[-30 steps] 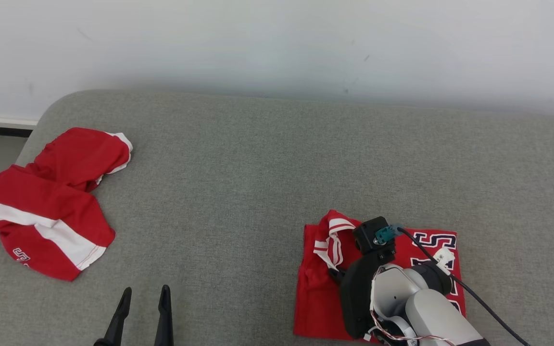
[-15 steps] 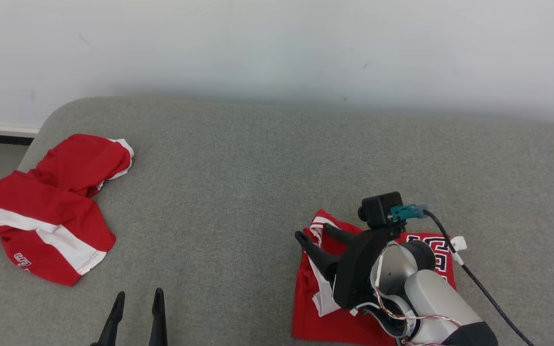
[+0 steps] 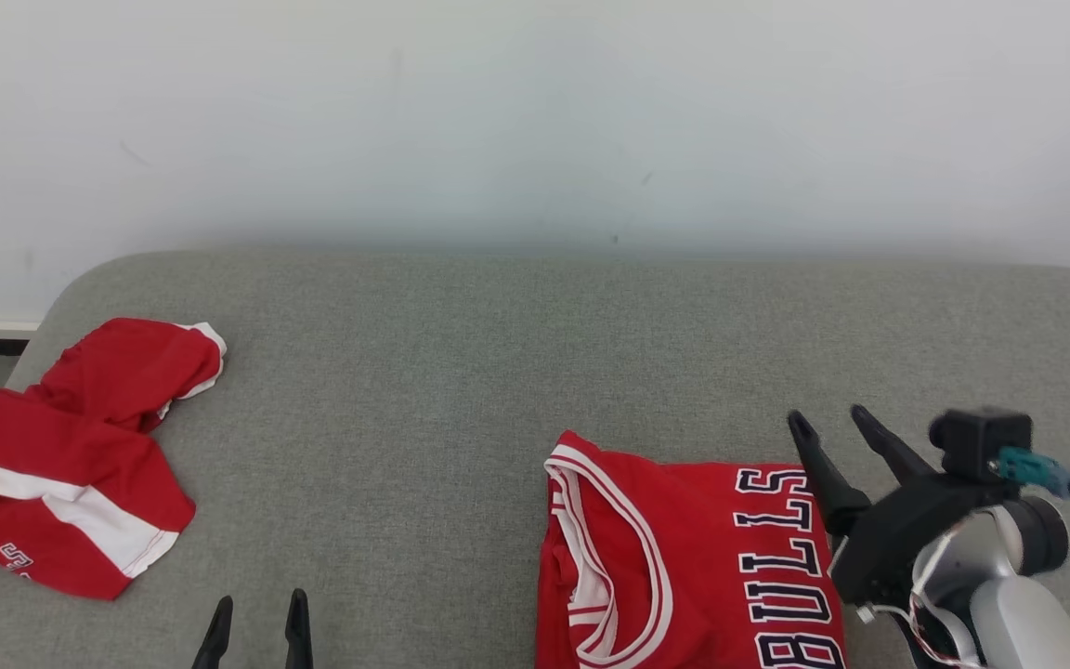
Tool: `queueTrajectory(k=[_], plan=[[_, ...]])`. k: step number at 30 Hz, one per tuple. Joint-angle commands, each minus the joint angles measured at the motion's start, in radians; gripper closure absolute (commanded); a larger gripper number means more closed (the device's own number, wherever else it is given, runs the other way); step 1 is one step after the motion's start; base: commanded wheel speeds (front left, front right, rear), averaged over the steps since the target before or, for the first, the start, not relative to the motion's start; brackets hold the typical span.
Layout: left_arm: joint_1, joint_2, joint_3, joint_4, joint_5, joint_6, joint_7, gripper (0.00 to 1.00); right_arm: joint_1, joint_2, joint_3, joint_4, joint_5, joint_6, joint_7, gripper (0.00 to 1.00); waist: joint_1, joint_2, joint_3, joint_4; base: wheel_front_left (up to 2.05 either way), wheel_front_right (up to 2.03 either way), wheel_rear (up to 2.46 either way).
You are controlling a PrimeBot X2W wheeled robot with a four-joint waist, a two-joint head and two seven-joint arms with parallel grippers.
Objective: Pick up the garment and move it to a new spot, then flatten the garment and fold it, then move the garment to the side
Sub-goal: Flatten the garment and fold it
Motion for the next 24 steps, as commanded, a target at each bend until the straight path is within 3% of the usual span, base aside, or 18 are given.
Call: queueTrajectory(k=[1, 8, 19, 20, 21, 24], plan=[[0.008, -0.001, 0.003, -0.003, 0.001, 0.001, -0.003, 0.00, 0.030, -0.009, -0.011, -0.010, -0.012, -0.002, -0.014, 0.00, 0.0000, 0.0000, -0.009, -0.009, 0.00, 0.00, 0.00], [0.015, -0.001, 0.006, -0.004, 0.004, -0.001, -0.003, 0.00, 0.201, -0.026, -0.034, -0.073, -0.054, -0.002, -0.067, 0.00, 0.0000, 0.0000, -0.017, -0.024, 0.00, 0.00, 0.00], [0.009, -0.001, -0.009, 0.002, -0.006, -0.004, -0.003, 0.00, 0.331, 0.051, 0.026, -0.029, -0.179, -0.002, -0.223, 0.00, 0.0000, 0.0000, -0.008, -0.017, 0.00, 0.00, 0.00], [0.007, -0.001, -0.010, 0.002, -0.007, -0.003, -0.003, 0.00, 0.331, 0.059, 0.028, -0.014, -0.195, -0.002, -0.242, 0.60, 0.0000, 0.0000, -0.006, -0.015, 0.00, 0.00, 0.00], [0.005, -0.001, -0.011, 0.002, -0.007, -0.003, -0.003, 0.00, 0.329, 0.067, 0.037, 0.002, -0.209, -0.002, -0.259, 1.00, 0.0000, 0.0000, -0.004, -0.012, 0.00, 0.00, 0.00], [-0.001, -0.001, -0.016, 0.002, -0.005, -0.003, -0.003, 0.00, 0.310, 0.086, 0.046, 0.060, -0.249, -0.002, -0.292, 1.00, 0.0000, 0.0000, 0.004, -0.002, 0.00, 0.00, 0.00]])
